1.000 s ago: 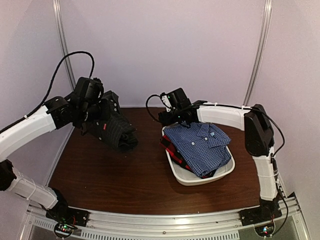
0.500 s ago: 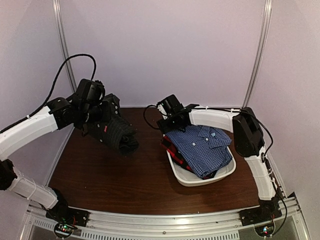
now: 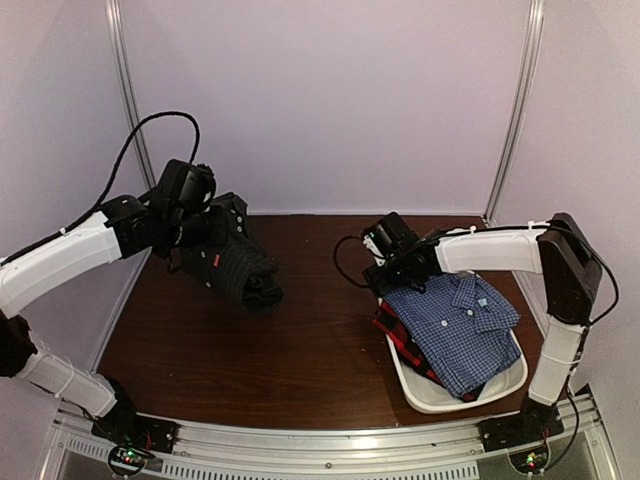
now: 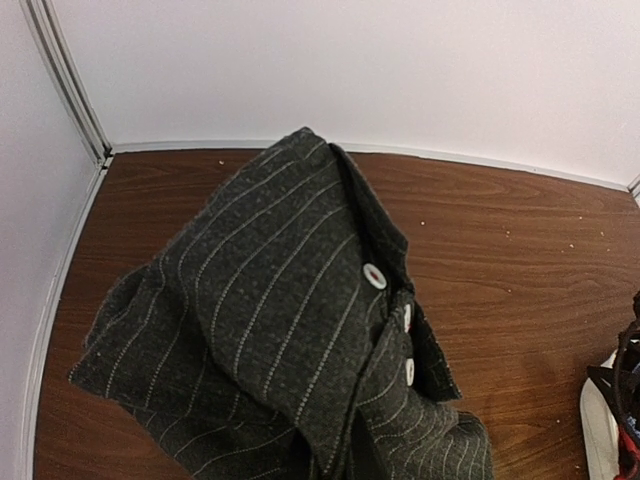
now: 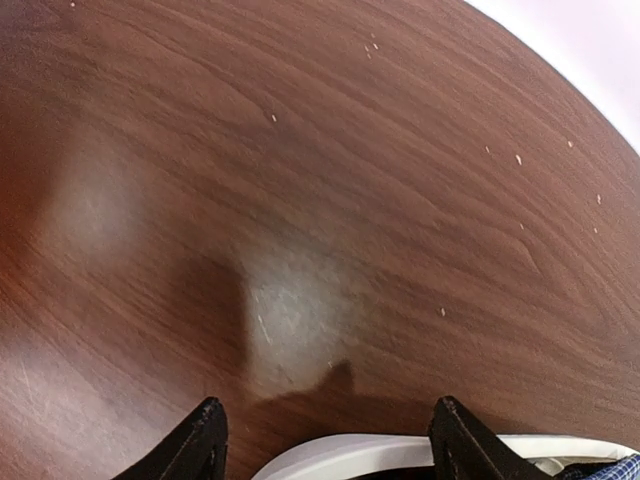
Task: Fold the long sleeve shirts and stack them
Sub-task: Move the bin to the corner of the board.
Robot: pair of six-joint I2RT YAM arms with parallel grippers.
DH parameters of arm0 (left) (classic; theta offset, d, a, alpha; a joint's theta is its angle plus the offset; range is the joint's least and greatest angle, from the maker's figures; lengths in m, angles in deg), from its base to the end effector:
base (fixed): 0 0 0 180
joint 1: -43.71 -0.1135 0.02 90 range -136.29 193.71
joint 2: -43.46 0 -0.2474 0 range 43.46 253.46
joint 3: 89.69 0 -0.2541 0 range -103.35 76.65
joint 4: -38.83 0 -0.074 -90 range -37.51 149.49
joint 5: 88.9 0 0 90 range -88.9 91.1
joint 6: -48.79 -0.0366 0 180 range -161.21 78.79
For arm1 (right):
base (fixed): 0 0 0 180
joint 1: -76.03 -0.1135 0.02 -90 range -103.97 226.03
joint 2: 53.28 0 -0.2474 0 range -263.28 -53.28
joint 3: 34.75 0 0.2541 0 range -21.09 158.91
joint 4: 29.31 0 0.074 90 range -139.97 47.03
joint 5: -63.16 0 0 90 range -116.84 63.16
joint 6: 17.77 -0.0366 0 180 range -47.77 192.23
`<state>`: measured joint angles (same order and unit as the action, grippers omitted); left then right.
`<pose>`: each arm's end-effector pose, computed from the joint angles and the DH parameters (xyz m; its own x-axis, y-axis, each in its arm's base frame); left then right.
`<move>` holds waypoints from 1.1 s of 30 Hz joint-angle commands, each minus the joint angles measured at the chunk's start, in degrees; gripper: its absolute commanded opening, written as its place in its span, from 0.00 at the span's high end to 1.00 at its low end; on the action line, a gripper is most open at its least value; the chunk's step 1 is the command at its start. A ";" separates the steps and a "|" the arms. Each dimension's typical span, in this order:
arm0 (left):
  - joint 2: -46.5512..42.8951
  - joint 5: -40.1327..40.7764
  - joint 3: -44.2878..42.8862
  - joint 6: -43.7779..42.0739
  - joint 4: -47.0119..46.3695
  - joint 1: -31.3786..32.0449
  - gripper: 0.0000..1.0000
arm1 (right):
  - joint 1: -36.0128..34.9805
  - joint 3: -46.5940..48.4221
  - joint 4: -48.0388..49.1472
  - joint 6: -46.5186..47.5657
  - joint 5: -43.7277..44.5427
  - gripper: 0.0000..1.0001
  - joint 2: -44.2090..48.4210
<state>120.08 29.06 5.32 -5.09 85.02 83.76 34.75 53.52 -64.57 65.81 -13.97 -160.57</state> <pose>0.2393 -0.1787 0.3260 -0.5471 -0.2203 -0.8076 -0.0466 0.9713 -0.2334 0.3043 0.2563 0.1779 -0.6673 -0.4408 -0.6004 -0.4738 0.8732 -0.1144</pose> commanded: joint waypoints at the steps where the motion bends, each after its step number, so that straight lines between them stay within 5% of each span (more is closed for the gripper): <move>1: 0.30 -1.19 -0.29 -0.08 -5.26 -0.50 1.00 | 0.80 -4.97 -4.84 -0.92 -0.90 0.29 5.57; 8: -0.08 -0.52 -0.14 0.05 -5.44 -0.50 1.00 | -6.92 -2.82 -5.44 -10.78 -7.10 0.26 13.05; 16: -1.48 -0.28 0.78 0.10 -5.45 -0.50 1.00 | -17.55 -12.19 1.59 -23.98 -12.71 0.26 15.46; 33: 0.02 -3.34 1.38 1.89 -6.49 -0.50 1.00 | -10.54 -33.72 -0.23 -31.39 -7.29 0.19 29.10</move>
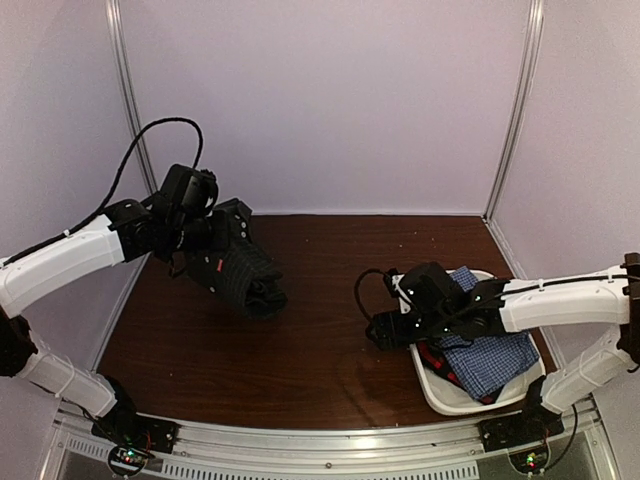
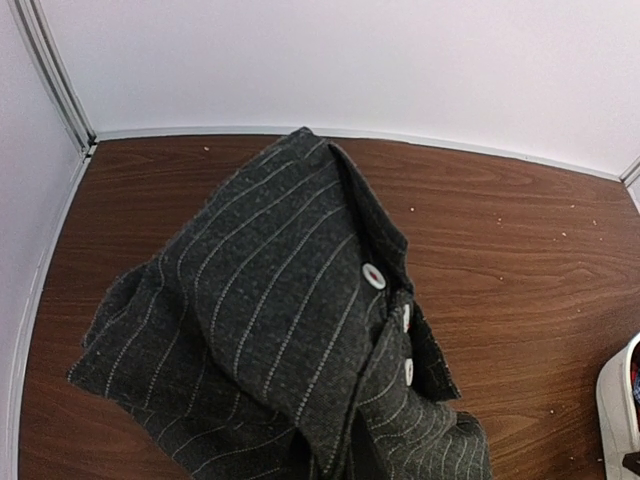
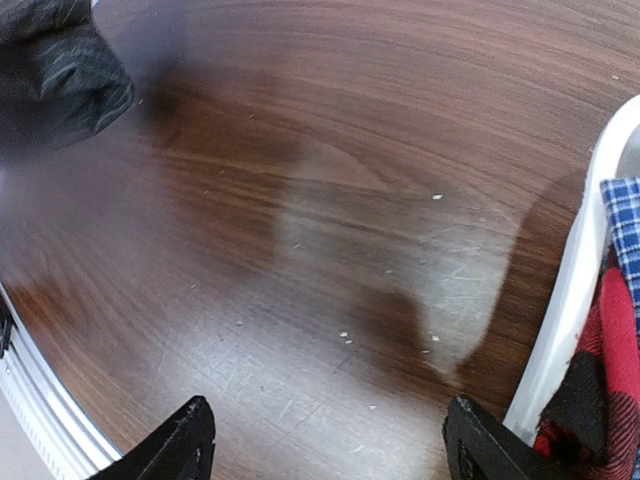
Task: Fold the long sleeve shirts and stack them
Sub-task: Move the bin to the corner of the board, then place the square-folded shirt at the center of the board.
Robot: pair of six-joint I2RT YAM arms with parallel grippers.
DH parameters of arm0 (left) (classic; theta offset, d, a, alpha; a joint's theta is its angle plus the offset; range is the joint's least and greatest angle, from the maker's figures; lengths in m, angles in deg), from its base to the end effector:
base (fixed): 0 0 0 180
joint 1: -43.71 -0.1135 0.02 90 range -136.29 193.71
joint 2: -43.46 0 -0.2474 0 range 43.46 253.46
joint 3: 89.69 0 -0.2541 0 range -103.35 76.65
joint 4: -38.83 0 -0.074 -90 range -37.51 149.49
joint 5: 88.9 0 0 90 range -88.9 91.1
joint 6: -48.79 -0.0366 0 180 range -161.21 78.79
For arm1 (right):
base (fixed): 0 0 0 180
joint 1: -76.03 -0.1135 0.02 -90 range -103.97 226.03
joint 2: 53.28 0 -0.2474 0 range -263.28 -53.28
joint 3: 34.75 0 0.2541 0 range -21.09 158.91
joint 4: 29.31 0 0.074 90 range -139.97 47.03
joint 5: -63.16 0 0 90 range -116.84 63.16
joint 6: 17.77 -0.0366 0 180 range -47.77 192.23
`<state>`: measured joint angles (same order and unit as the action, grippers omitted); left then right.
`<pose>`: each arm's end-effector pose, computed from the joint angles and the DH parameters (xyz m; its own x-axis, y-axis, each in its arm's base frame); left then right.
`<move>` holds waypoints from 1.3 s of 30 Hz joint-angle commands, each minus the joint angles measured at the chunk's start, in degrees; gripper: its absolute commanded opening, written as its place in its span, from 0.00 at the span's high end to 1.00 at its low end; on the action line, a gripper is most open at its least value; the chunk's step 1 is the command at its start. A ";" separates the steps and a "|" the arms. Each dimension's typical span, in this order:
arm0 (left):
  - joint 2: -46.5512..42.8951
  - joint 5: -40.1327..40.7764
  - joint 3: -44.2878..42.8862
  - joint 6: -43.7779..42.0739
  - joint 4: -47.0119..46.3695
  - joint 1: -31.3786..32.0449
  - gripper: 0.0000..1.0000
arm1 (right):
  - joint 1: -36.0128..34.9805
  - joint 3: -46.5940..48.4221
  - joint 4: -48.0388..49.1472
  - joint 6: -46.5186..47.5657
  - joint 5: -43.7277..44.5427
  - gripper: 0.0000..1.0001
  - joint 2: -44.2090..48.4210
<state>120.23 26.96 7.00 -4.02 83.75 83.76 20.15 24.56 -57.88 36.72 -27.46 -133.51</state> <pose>0.2397 -0.1806 0.3169 -0.5704 -0.2311 -0.7882 -0.0345 0.9655 -0.2581 0.1608 0.2380 0.1825 -0.8303 -0.1899 -0.5240 -0.4294 0.8174 0.3840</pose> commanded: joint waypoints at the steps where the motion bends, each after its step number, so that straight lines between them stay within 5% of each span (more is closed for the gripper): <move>1: 0.09 -1.52 -0.36 0.86 -5.42 -0.50 1.00 | 5.04 -5.40 -7.49 -2.35 7.09 0.18 2.77; 15: 7.33 -14.31 -1.11 -1.70 -10.88 0.42 1.00 | 13.27 -8.52 -9.59 -2.39 11.41 0.14 12.74; 24: 19.50 -17.44 -12.47 -3.77 -12.01 4.15 1.00 | 13.27 0.40 -7.09 0.67 10.73 0.13 11.23; 25: 20.33 -17.72 -13.02 -3.83 -12.06 4.16 0.93 | 13.25 1.35 -6.59 0.96 10.54 0.13 10.76; 28: 20.85 -16.22 -13.17 -3.92 -11.71 4.16 0.42 | 13.21 3.57 -4.64 1.79 8.78 0.13 8.80; 31: 18.27 -12.43 -11.88 -3.71 -10.79 4.00 0.05 | 13.16 4.71 -2.59 2.48 6.02 0.12 6.72; 39: 8.77 -9.91 -3.29 -2.77 -8.53 2.89 0.02 | 12.72 5.05 4.39 3.38 -1.64 0.12 0.69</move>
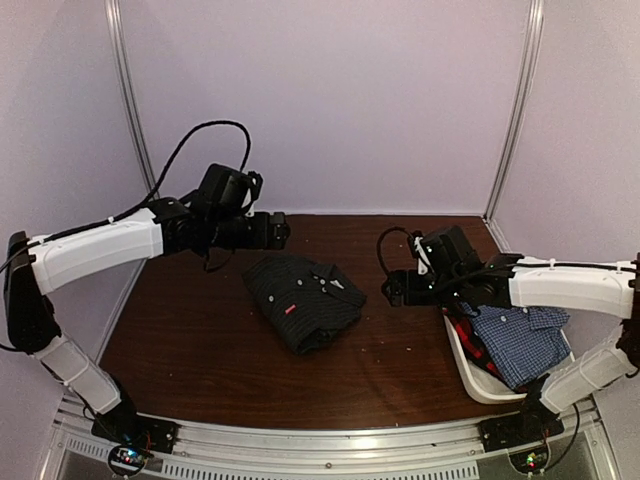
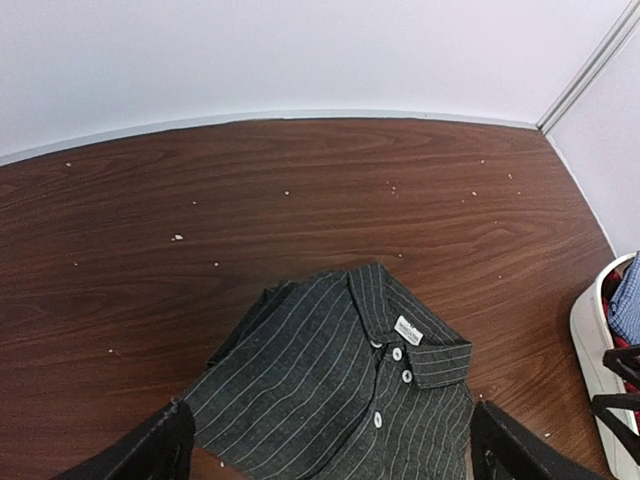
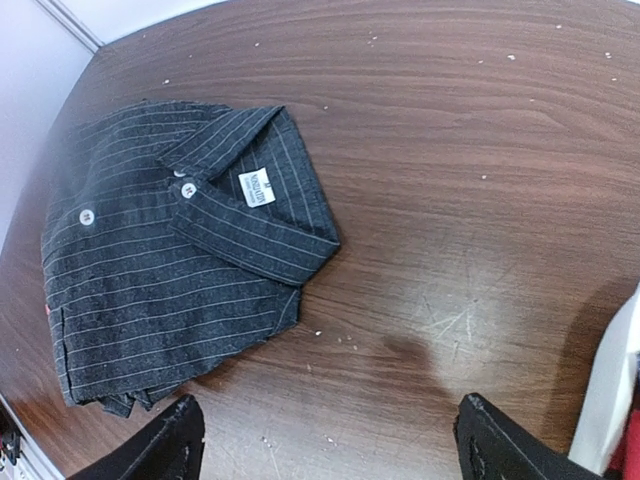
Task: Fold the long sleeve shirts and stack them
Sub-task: Place the square-folded shirt at the center of the board, then flatten out the square-folded shirt at the center of the board.
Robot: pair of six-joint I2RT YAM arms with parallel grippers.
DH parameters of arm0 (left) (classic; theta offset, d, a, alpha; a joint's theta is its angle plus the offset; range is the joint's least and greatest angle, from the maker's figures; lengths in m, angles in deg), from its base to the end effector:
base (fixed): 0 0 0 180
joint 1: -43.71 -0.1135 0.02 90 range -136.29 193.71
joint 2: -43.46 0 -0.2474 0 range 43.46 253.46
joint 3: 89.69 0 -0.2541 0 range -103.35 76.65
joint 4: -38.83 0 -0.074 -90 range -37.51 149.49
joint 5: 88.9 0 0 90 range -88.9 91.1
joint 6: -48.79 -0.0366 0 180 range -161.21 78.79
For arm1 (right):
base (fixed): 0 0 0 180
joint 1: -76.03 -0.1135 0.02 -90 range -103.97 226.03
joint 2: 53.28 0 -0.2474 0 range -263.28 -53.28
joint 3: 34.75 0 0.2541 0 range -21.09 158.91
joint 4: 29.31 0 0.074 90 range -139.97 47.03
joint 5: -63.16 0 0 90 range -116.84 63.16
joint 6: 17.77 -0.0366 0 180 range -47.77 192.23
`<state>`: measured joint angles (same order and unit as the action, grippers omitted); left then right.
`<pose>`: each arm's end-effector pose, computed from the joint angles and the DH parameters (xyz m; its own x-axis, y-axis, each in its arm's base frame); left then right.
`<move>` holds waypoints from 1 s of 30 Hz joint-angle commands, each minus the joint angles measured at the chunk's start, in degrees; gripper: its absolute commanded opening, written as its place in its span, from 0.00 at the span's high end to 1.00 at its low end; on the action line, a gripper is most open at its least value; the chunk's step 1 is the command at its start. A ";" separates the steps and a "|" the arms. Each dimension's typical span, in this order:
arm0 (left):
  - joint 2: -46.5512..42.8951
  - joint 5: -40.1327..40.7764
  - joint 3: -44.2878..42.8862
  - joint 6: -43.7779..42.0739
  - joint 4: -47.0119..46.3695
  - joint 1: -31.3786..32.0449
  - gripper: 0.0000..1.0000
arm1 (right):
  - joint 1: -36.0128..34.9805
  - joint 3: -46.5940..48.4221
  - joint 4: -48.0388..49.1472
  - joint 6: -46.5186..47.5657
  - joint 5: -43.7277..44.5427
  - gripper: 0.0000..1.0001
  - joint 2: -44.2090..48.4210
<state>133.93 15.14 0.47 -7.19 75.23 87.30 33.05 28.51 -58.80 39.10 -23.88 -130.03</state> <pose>0.2694 -0.2442 0.2921 -0.6573 -0.1237 -0.7434 0.1941 0.9254 -0.3256 0.2144 0.1972 0.2197 -0.7747 0.0242 -0.6319 -0.2744 0.8874 0.3704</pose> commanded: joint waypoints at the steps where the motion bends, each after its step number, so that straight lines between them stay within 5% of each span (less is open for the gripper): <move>1: -5.73 1.49 4.56 0.81 0.25 -0.70 0.02 | -0.25 0.96 6.79 0.85 -6.49 0.12 -4.37; 10: -12.47 -0.05 13.56 5.64 0.30 -0.62 0.02 | 0.21 4.82 17.83 0.58 -11.06 0.21 -18.04; 19: -15.17 -0.88 17.99 9.15 -0.19 -0.66 0.02 | 1.94 11.46 18.99 1.48 -9.91 0.35 -28.98; 30: -8.23 -5.22 23.50 12.05 -8.47 -0.70 0.08 | 2.35 15.14 19.53 1.06 -10.04 0.47 -36.86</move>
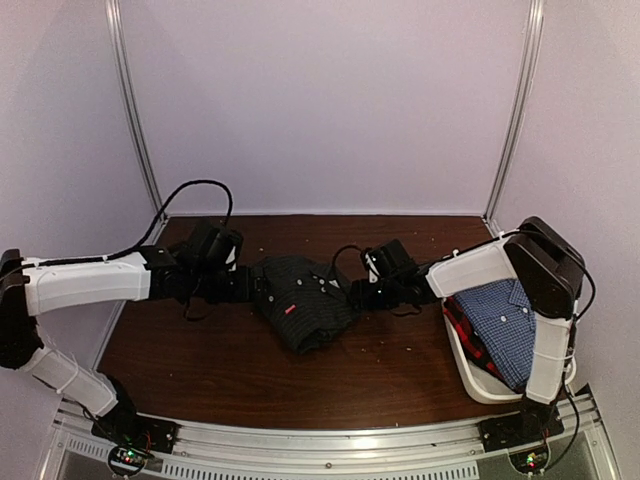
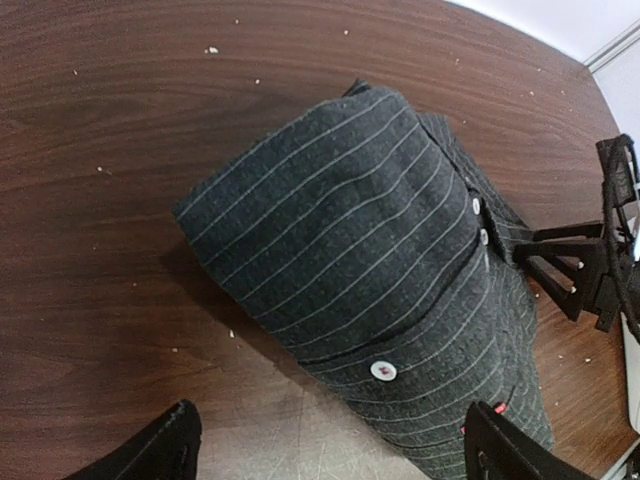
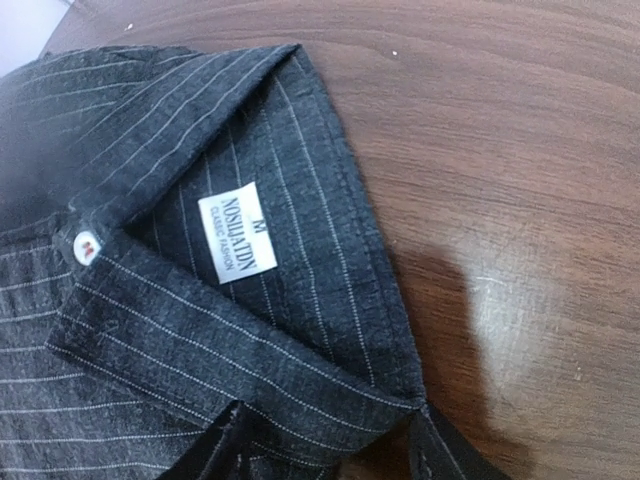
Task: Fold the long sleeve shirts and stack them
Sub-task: Flatten out the square-folded shirt at the center of the board.
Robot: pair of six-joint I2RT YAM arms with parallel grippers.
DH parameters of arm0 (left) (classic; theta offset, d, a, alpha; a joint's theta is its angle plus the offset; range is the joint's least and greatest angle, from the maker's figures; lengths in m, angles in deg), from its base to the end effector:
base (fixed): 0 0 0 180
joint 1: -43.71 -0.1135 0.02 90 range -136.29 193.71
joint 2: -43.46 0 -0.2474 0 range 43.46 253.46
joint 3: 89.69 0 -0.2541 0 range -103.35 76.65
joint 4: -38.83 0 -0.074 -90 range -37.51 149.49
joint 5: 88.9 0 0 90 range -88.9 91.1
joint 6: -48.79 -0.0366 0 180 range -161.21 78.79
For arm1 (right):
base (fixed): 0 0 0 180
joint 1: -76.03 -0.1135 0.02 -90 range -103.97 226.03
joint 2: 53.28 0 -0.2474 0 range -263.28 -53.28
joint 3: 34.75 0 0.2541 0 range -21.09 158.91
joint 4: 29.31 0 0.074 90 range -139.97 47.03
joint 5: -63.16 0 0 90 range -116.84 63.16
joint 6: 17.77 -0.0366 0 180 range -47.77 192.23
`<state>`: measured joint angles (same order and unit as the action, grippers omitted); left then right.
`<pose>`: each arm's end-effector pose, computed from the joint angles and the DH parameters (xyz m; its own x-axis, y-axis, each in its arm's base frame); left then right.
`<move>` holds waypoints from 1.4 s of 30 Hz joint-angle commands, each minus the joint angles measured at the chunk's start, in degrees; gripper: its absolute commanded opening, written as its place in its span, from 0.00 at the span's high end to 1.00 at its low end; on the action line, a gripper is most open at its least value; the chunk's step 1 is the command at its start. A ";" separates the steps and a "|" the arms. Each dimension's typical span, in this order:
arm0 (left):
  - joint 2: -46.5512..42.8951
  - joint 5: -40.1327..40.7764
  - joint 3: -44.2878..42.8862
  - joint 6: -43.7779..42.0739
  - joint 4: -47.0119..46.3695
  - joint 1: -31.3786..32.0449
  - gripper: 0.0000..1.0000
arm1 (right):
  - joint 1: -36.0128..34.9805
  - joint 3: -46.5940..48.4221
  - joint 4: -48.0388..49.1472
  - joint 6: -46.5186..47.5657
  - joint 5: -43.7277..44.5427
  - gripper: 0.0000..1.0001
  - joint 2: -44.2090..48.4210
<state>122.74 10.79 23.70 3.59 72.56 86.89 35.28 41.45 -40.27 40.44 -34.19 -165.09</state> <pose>0.2214 -0.1993 0.2211 -0.7904 -0.2108 -0.5752 0.0465 0.9156 -0.3994 0.2957 0.2609 0.1151 -0.8438 -0.0374 -0.5354 -0.3171 0.8396 0.4411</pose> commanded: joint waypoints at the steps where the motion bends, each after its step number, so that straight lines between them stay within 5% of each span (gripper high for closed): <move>1: 3.85 -0.23 0.15 1.10 -6.14 -0.33 0.10 | 0.10 2.23 1.26 -0.36 0.18 0.52 -1.98; 12: 20.34 -0.41 -5.98 -4.92 -14.62 -6.19 0.43 | -0.88 -2.57 3.66 -0.88 -0.57 1.00 6.06; 22: 37.68 -14.44 -24.33 -13.41 -21.02 -6.31 0.67 | -10.95 -5.64 2.19 -1.48 0.74 1.00 19.90; 26: 42.36 -21.92 -33.07 -14.94 -22.31 -5.96 0.67 | -13.11 -2.20 2.00 -0.83 1.60 1.00 20.86; 30: 39.49 -20.00 -34.78 -14.04 -20.35 -6.12 0.57 | -13.12 3.58 0.50 1.96 2.77 1.00 18.34; 35: 26.41 -14.90 -24.07 -10.73 -19.19 -7.21 0.41 | -12.96 10.48 -0.39 3.84 1.75 1.00 14.24; 42: 6.69 -11.81 -4.10 -7.54 -21.51 -7.17 0.35 | -12.04 19.26 -1.68 5.15 -0.74 1.00 8.53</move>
<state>137.41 -3.44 10.44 -6.88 53.70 80.00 22.64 55.94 -41.10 43.82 -33.47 -153.73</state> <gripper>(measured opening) 0.642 0.024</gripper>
